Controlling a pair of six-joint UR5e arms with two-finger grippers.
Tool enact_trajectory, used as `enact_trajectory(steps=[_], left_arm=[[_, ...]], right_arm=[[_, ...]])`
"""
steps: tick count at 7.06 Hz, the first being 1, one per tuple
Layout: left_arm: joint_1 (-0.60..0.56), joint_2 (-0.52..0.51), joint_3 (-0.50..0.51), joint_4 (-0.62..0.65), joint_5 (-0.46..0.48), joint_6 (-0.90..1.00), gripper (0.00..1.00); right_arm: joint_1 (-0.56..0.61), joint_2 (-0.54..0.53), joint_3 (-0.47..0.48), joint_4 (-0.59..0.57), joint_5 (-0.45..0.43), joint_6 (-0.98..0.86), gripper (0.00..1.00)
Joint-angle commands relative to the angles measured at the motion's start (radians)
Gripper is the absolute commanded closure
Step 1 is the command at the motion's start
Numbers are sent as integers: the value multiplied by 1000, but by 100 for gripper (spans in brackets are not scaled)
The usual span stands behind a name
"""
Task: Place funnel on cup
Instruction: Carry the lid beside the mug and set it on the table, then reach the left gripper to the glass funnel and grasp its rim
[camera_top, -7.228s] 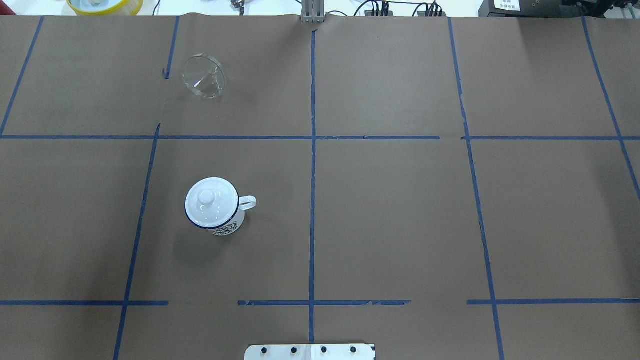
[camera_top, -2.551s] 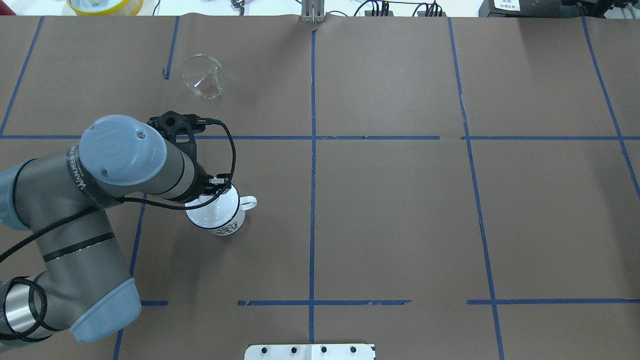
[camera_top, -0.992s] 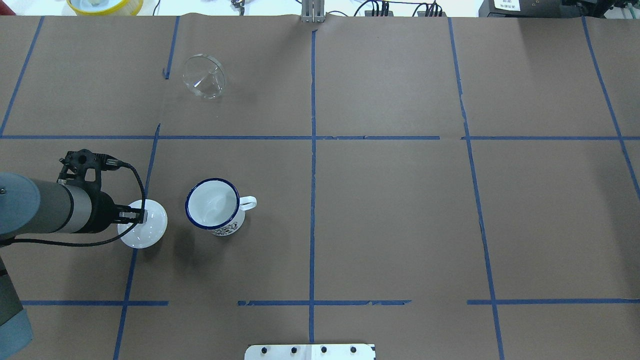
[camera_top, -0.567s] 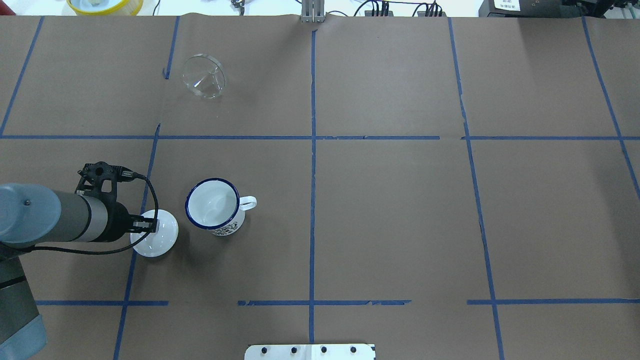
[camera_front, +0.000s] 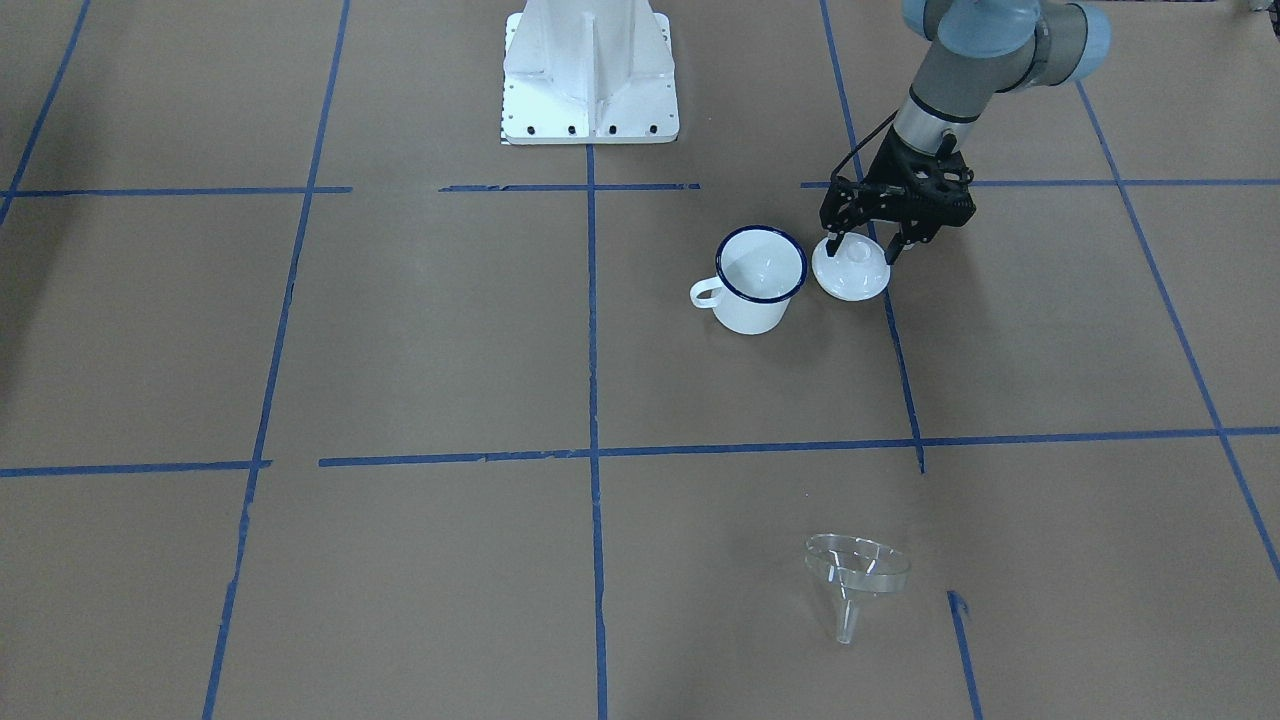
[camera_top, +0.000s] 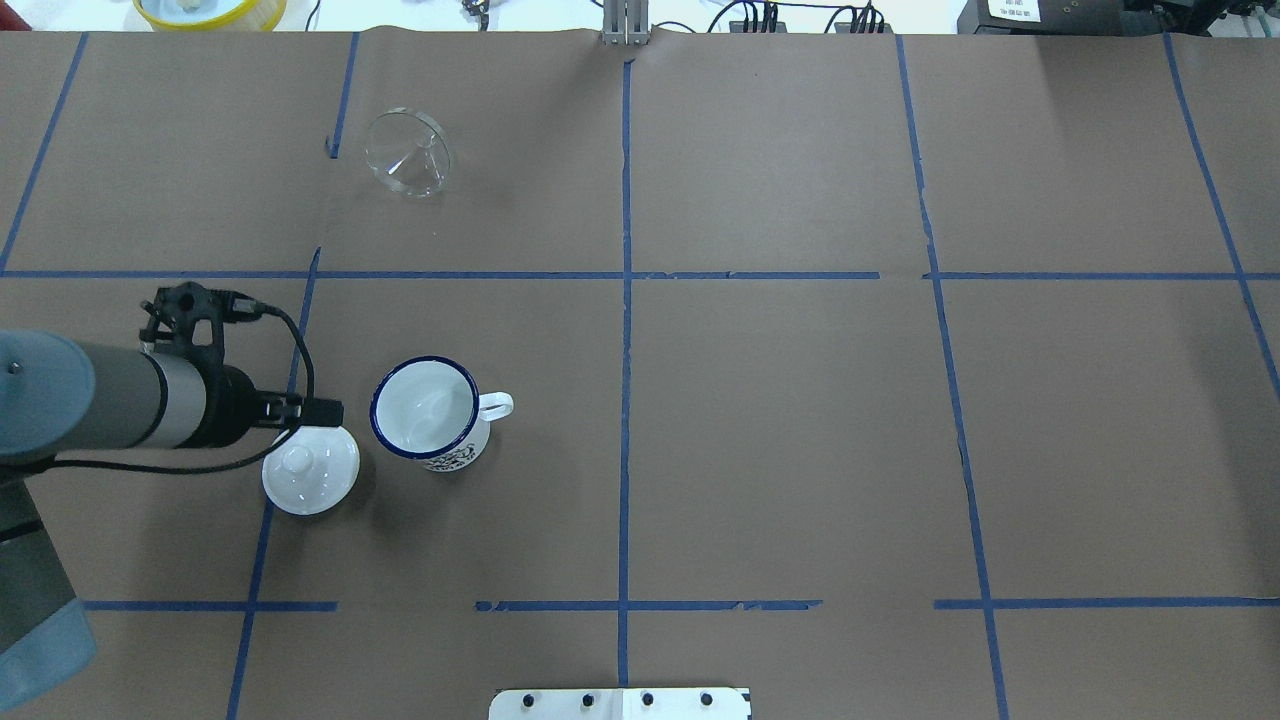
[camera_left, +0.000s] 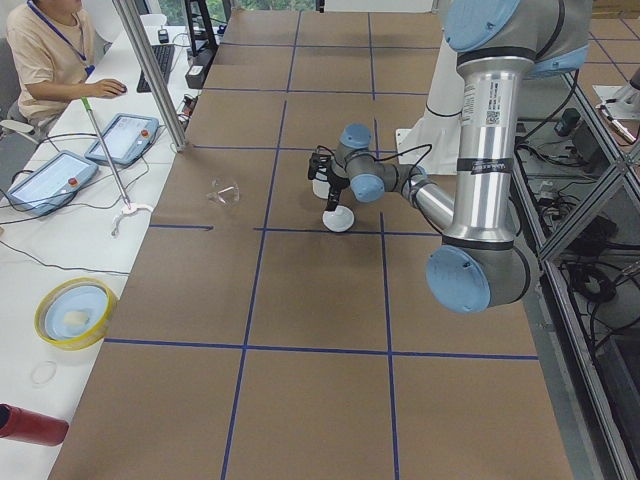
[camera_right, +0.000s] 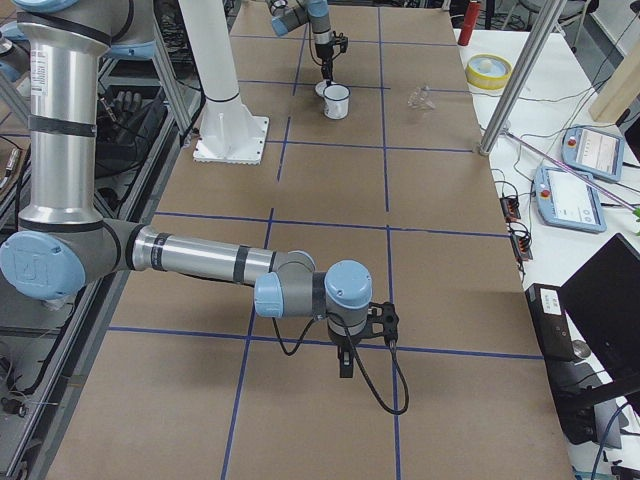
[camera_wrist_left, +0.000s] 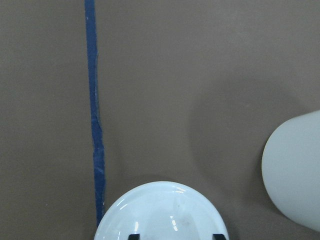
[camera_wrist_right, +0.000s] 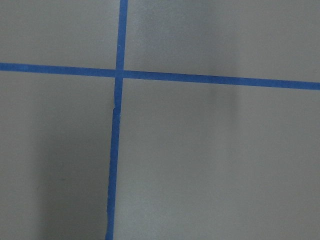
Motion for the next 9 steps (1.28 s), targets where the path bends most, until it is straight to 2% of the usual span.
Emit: enact_trajectory(steps=[1, 2, 3, 4, 5, 7, 8, 9], left_arm=[[-111, -103, -10, -5, 7, -235, 0], [-122, -132, 16, -62, 54, -463, 0], [-119, -219, 126, -146, 137, -675, 0], [-115, -337, 285, -168, 191, -852, 0], [-113, -408, 409, -174, 228, -917, 0], [-112, -485, 621, -295, 336, -980, 0], [-118, -517, 691, -329, 373, -1028, 0], [-127, -525, 711, -334, 375, -1054, 0]], right_arm=[[0, 0, 0, 0, 0, 0, 0], [0, 0, 0, 0, 0, 0, 0], [0, 0, 0, 0, 0, 0, 0], [0, 0, 0, 0, 0, 0, 0], [0, 0, 0, 0, 0, 0, 0], [0, 0, 0, 0, 0, 0, 0], [0, 0, 0, 0, 0, 0, 0], [0, 0, 0, 0, 0, 0, 0]])
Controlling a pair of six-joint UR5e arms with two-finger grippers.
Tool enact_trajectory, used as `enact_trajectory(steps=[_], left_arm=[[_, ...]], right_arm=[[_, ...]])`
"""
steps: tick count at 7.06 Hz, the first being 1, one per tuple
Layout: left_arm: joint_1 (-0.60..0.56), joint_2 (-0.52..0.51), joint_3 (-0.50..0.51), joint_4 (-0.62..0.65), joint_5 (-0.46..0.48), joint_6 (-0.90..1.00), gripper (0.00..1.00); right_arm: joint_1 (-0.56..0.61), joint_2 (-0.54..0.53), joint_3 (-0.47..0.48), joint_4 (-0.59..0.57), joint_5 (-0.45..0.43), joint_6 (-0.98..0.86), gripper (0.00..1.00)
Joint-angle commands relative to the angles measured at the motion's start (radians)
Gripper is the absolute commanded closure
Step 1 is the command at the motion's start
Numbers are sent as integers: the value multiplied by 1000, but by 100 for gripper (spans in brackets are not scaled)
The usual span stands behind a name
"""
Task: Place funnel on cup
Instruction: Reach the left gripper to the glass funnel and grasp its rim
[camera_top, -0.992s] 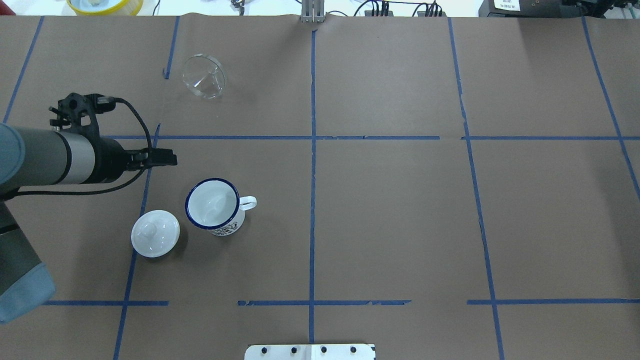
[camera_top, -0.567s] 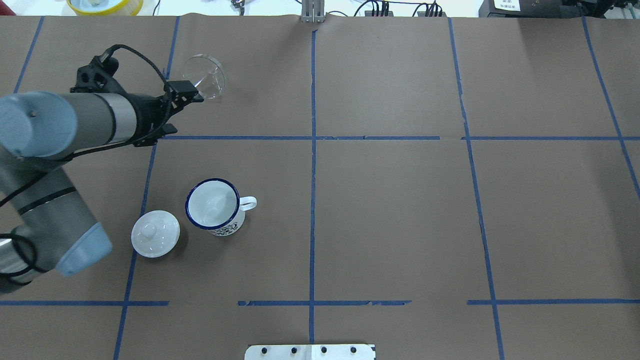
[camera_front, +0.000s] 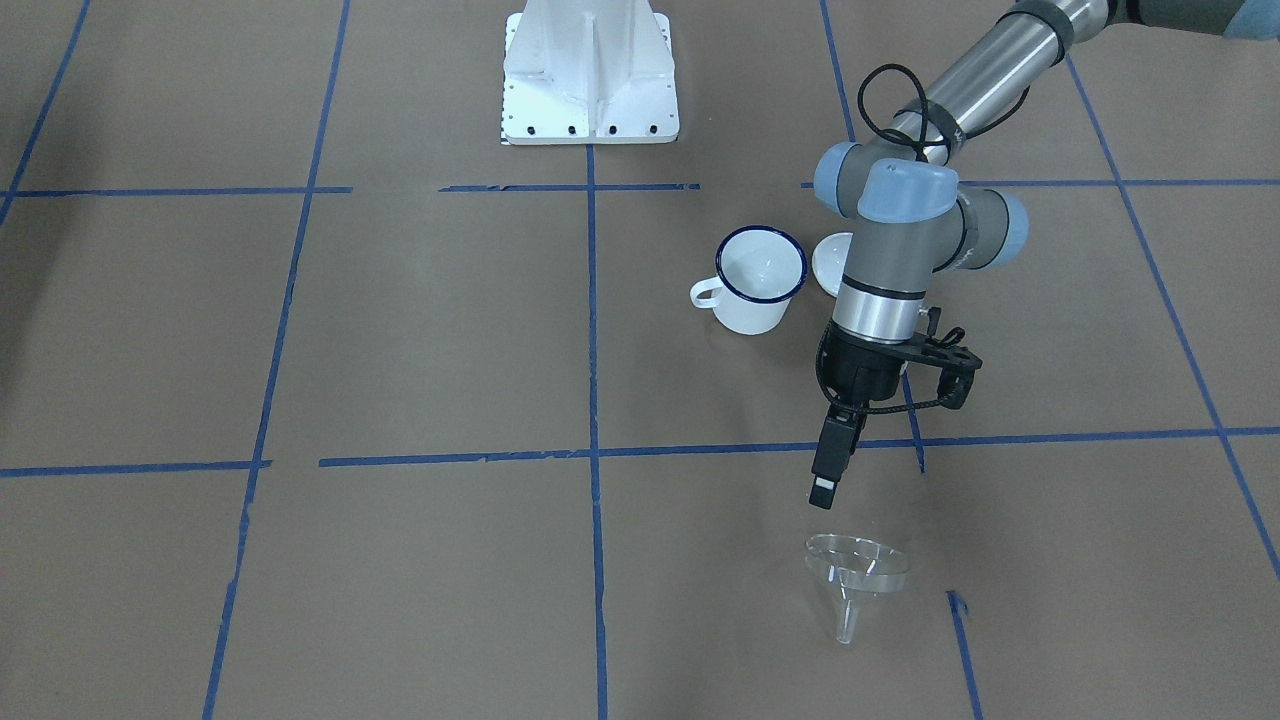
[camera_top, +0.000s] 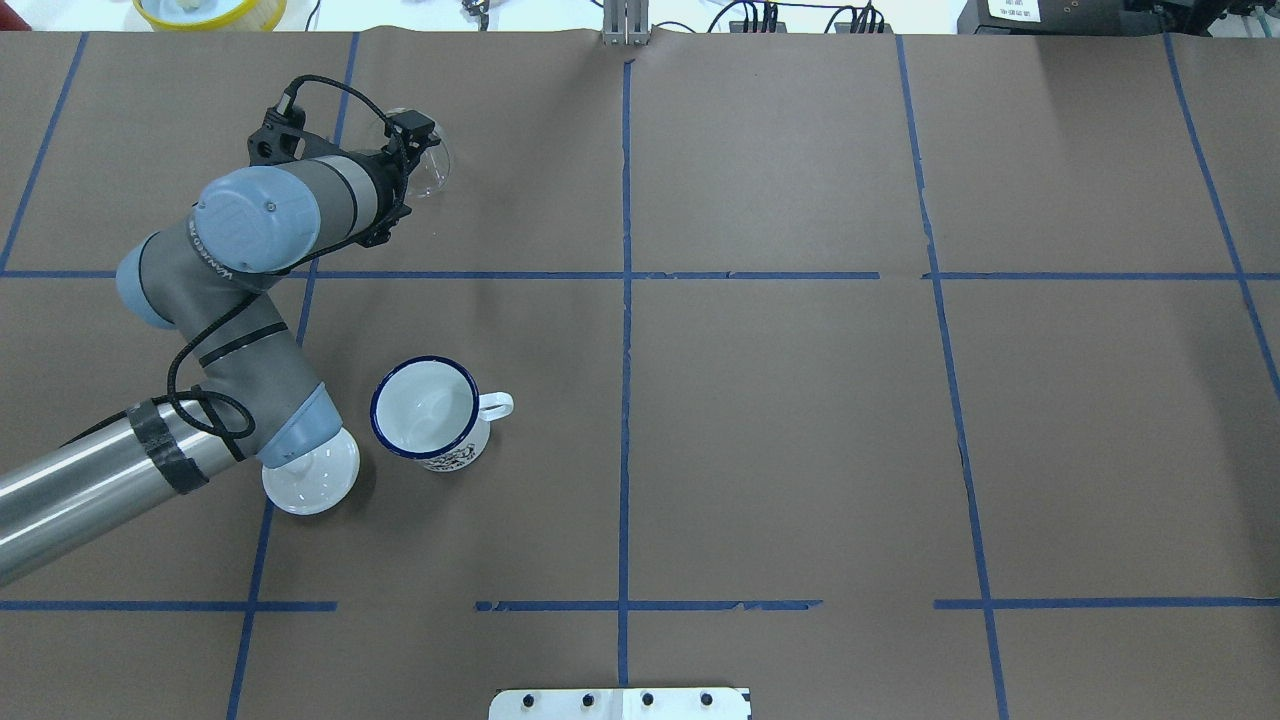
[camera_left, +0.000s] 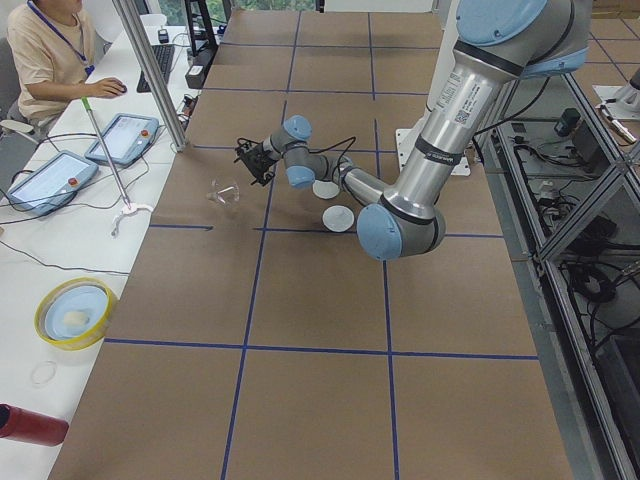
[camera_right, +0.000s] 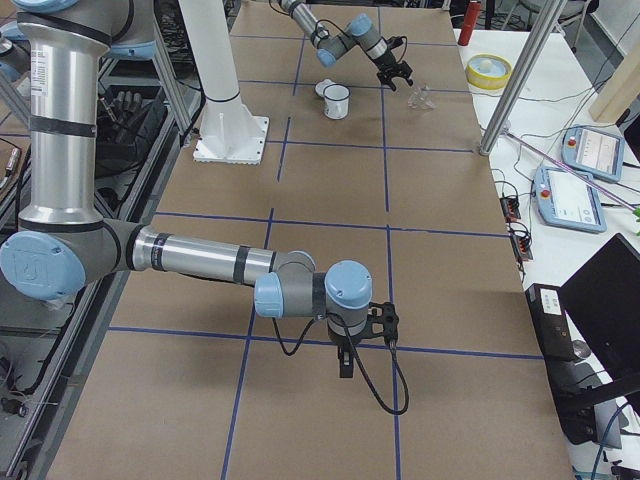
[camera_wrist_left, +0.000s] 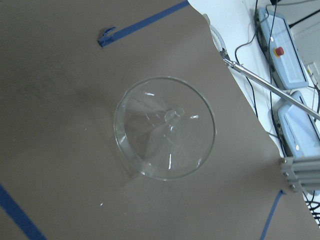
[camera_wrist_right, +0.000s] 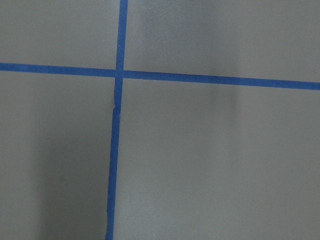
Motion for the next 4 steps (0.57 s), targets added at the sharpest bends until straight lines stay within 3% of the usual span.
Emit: enact_trajectory(steps=[1, 2, 4], left_arm=[[-11, -46, 110, -72, 22, -60, 0], [-25, -103, 213, -143, 41, -75, 0], [-41, -128, 267, -176, 40, -75, 3]], right_arm=[[0, 0, 0, 0, 0, 0, 0], [0, 0, 0, 0, 0, 0, 0], [0, 0, 0, 0, 0, 0, 0]])
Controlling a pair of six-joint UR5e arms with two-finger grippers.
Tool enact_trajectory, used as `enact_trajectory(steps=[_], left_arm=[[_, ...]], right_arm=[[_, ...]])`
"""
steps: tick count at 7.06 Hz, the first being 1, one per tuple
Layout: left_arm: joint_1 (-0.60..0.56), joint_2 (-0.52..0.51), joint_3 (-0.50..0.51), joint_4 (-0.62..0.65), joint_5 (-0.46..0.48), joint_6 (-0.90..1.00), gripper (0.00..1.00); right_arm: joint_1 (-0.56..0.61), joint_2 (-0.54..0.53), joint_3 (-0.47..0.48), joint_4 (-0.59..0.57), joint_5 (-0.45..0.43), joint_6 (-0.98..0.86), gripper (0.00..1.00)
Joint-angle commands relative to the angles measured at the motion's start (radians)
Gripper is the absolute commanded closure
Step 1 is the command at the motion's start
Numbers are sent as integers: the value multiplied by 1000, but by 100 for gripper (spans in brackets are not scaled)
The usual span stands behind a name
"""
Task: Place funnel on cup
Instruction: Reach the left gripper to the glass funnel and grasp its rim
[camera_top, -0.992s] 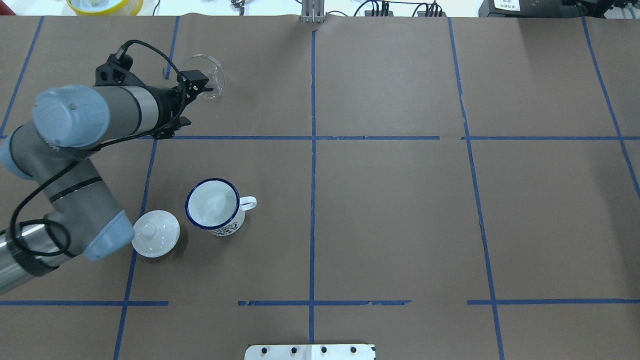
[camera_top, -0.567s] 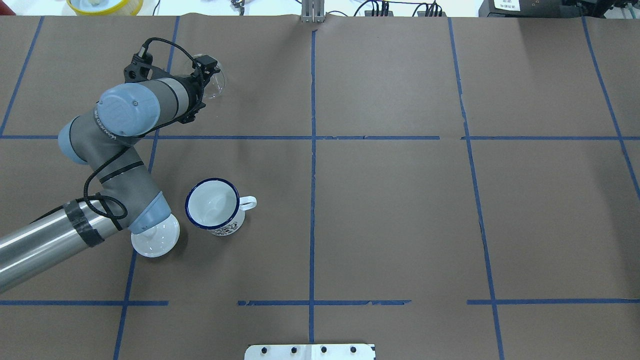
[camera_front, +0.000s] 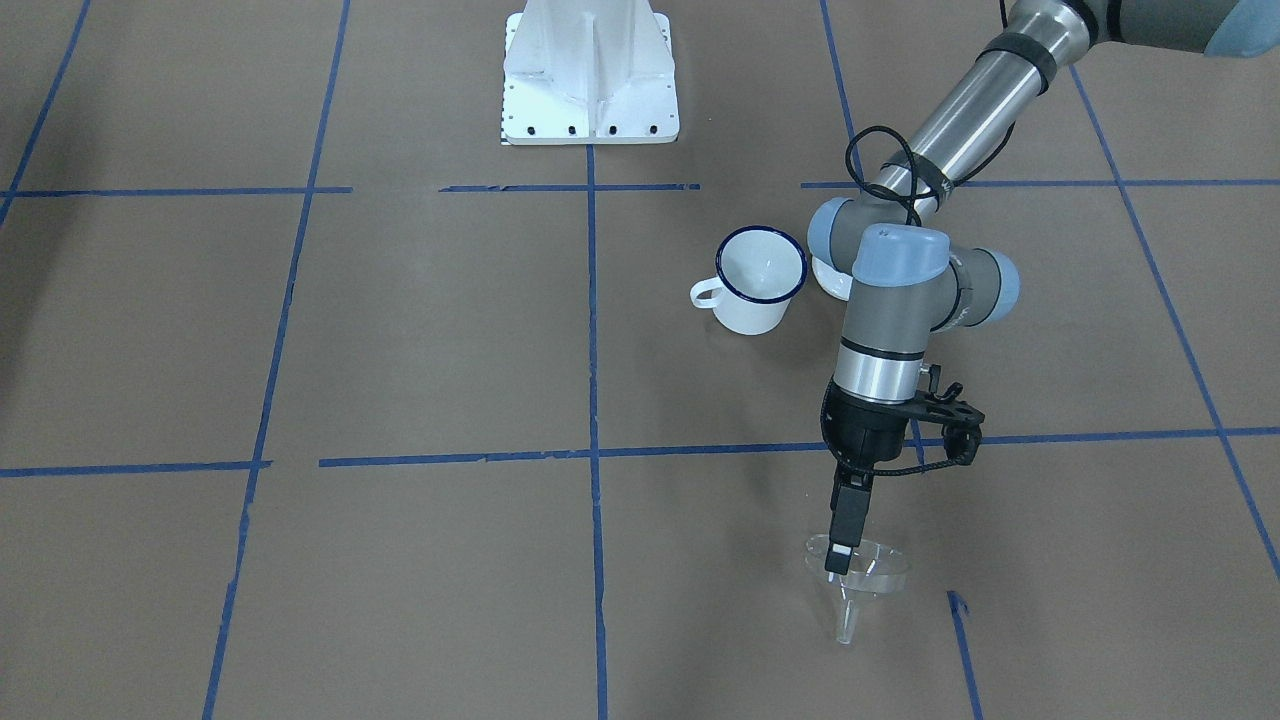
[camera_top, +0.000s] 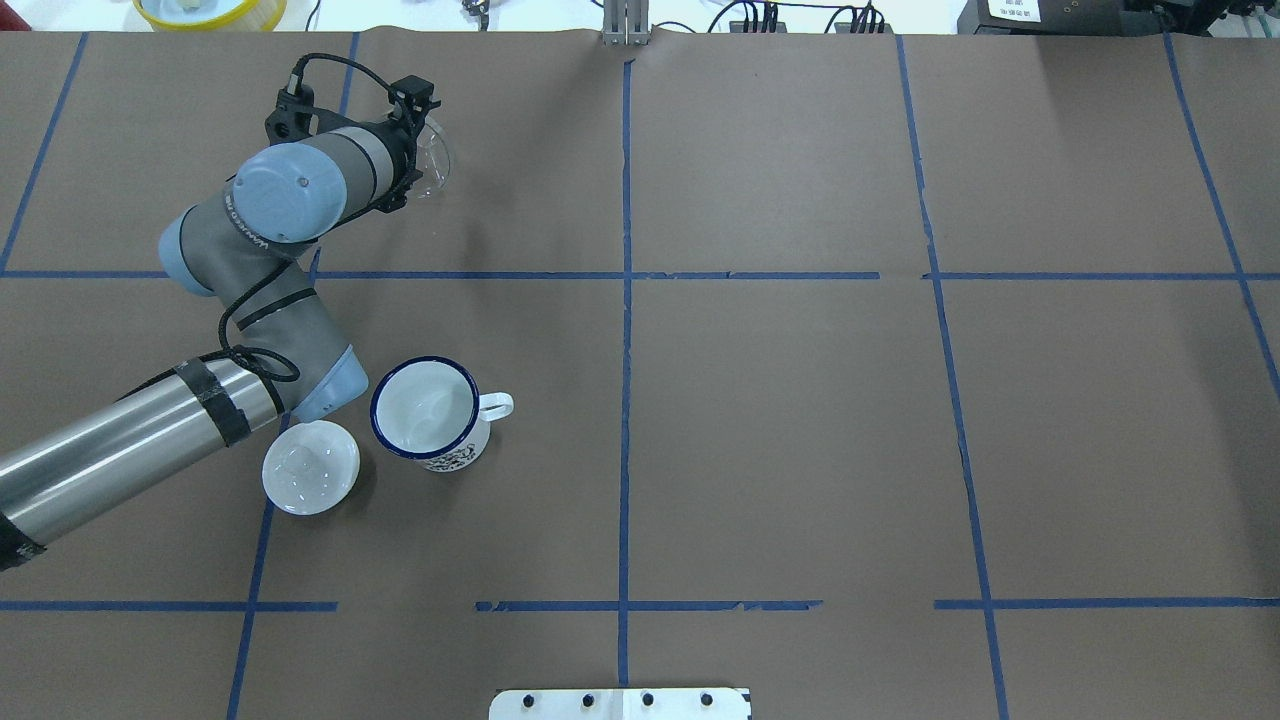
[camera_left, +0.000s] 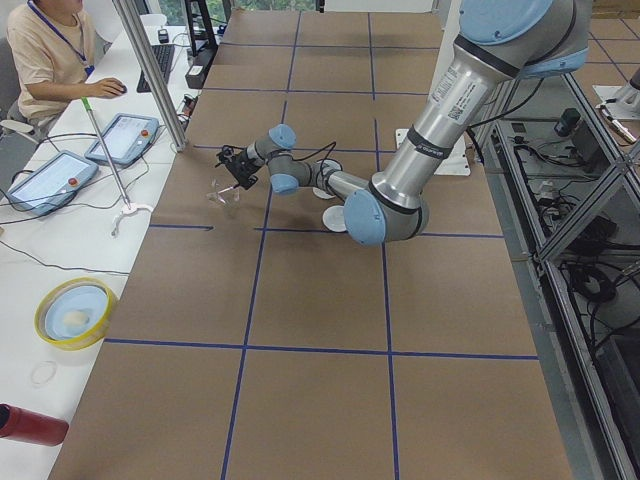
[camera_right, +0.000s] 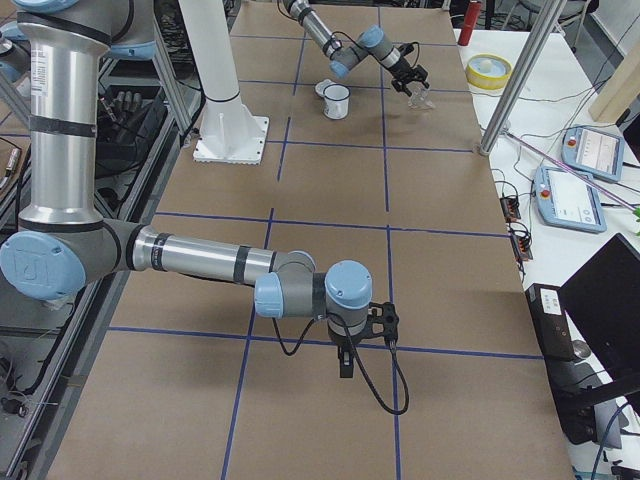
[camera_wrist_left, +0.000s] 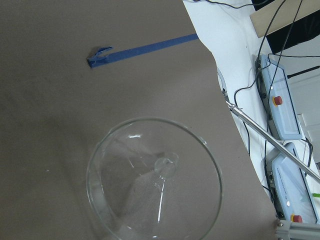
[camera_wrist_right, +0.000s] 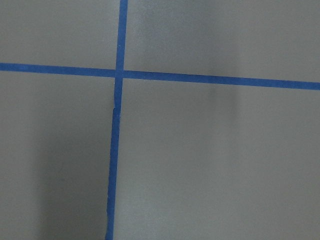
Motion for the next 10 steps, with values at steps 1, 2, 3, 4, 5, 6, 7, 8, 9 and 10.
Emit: enact_trajectory(steps=[1, 2, 3, 4, 5, 6, 7, 8, 9, 10], left_arm=[[-24, -16, 52, -71, 2, -3, 13], [-35, -18, 59, -73, 2, -3, 26], [-38, -18, 59, -78, 2, -3, 33], [-38, -16, 59, -81, 2, -3, 38], [-38, -16, 63, -81, 2, -4, 49], [-38, -16, 66, -81, 2, -3, 69], [-36, -16, 64, -81, 2, -3, 99], [-36, -15, 63, -81, 2, 3, 100], [-41, -15, 52, -81, 2, 12, 100], [-65, -15, -23, -81, -9, 12, 100]], right_arm=[[0, 0, 0, 0, 0, 0, 0], [0, 0, 0, 0, 0, 0, 0], [0, 0, 0, 0, 0, 0, 0], [0, 0, 0, 0, 0, 0, 0], [0, 0, 0, 0, 0, 0, 0], [0, 0, 0, 0, 0, 0, 0], [0, 0, 0, 0, 0, 0, 0], [0, 0, 0, 0, 0, 0, 0], [0, 0, 0, 0, 0, 0, 0], [0, 0, 0, 0, 0, 0, 0]])
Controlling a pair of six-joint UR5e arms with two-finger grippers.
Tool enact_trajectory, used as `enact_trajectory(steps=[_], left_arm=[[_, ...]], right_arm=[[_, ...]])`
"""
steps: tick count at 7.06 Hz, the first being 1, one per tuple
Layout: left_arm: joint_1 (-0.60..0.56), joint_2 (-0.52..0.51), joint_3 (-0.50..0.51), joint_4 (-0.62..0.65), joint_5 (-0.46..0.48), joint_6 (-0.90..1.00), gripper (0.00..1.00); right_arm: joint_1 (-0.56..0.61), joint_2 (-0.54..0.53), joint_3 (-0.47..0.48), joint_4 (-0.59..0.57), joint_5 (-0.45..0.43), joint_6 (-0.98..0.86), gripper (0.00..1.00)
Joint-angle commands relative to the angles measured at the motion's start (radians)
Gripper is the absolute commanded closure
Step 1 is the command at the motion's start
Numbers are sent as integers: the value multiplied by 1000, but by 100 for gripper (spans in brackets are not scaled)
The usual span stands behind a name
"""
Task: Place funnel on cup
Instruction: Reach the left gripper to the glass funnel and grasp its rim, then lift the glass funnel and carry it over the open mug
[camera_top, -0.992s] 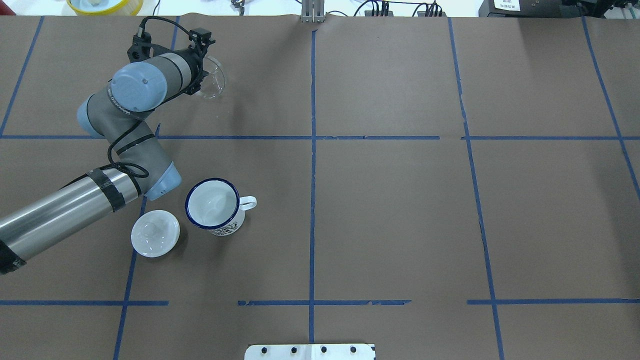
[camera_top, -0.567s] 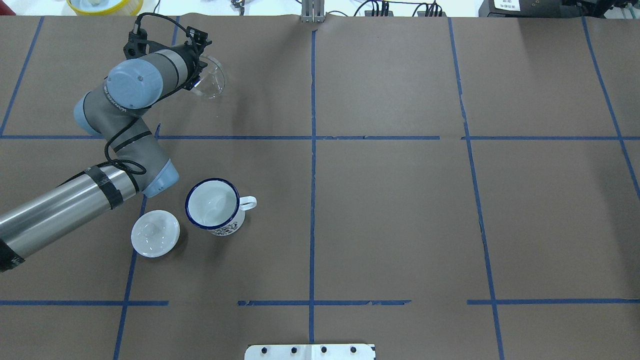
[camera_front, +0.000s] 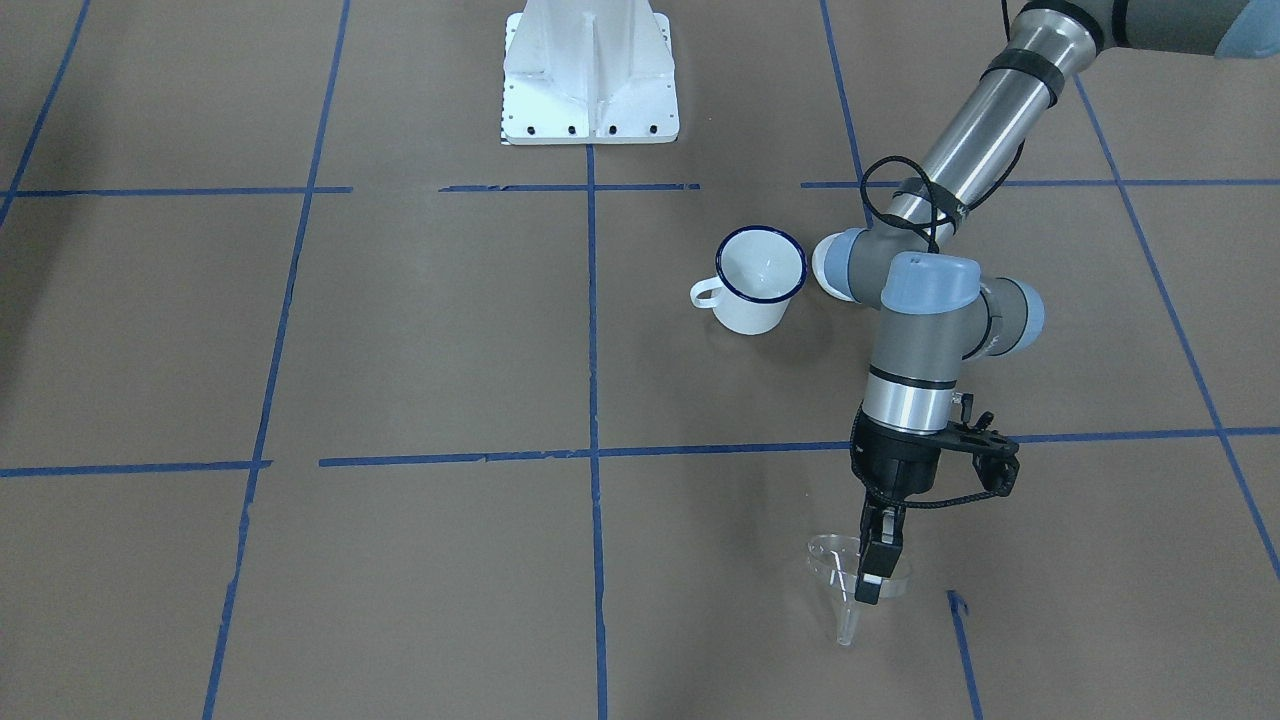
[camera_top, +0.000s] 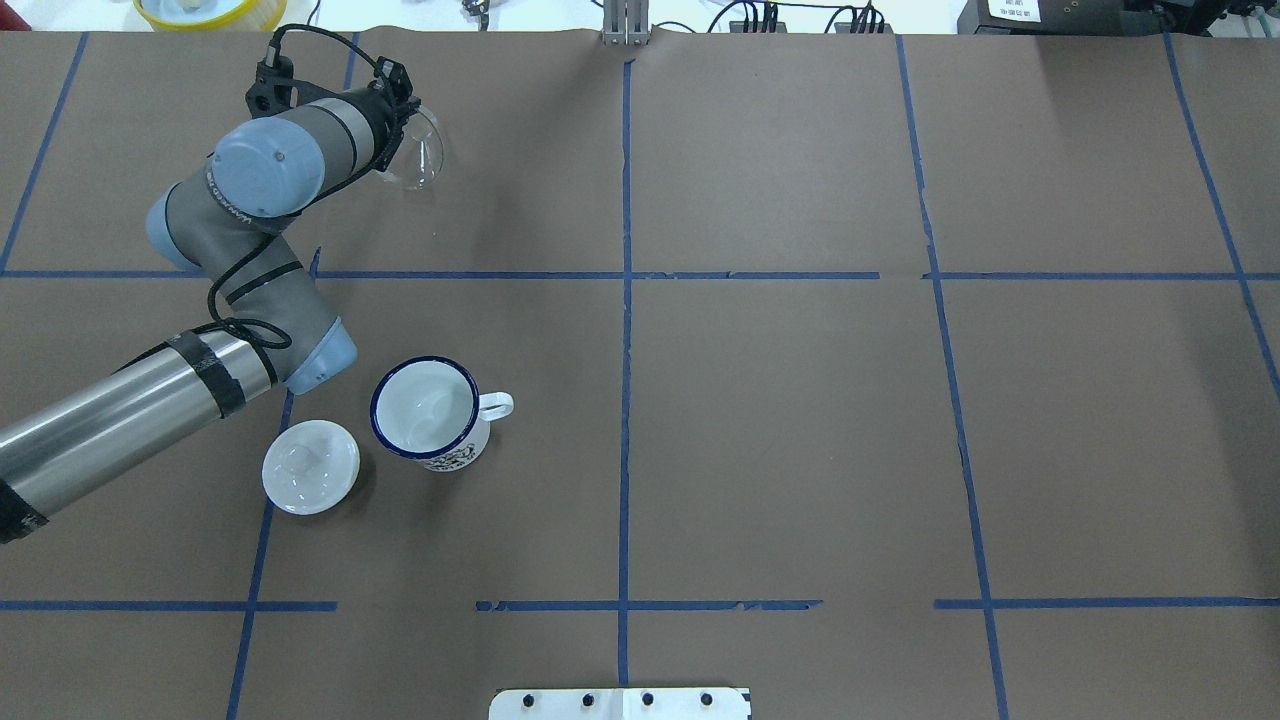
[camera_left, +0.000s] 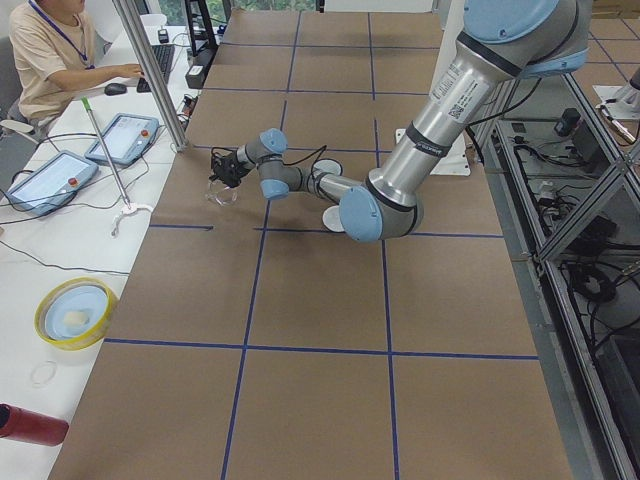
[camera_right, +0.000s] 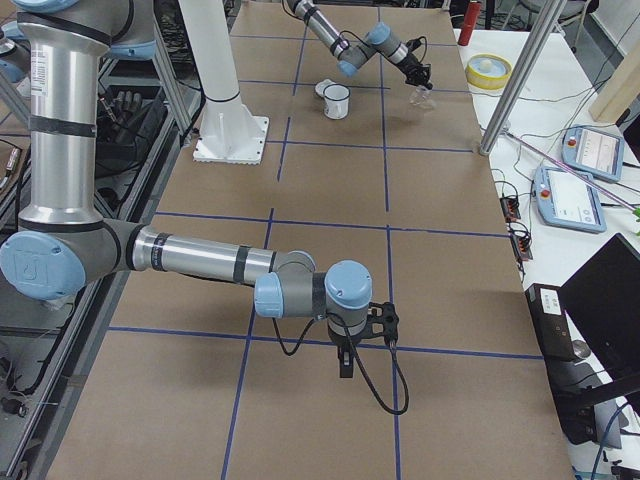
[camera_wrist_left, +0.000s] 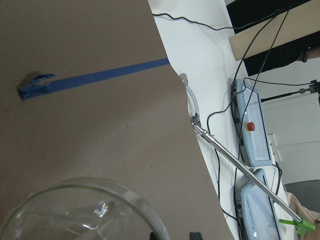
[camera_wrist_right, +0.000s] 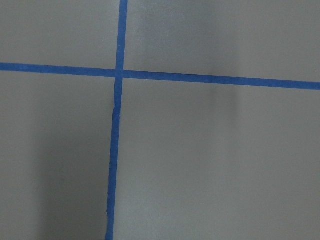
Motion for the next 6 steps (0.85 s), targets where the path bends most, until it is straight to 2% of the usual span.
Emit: enact_trajectory(steps=[1, 2, 3, 4, 5, 6], left_arm=[[-43, 2, -137, 5, -51, 7, 100], [-51, 6, -225, 35, -130, 8, 100], [-51, 8, -328, 136, -170, 8, 100], [-49, 47, -479, 263, -242, 46, 100], [-49, 83, -666, 475, -302, 132, 100], [-46, 85, -802, 710, -354, 224, 100]], right_arm=[[0, 0, 0, 0, 0, 0, 0], [0, 0, 0, 0, 0, 0, 0], [0, 0, 0, 0, 0, 0, 0], [0, 0, 0, 0, 0, 0, 0], [0, 0, 0, 0, 0, 0, 0], [0, 0, 0, 0, 0, 0, 0]])
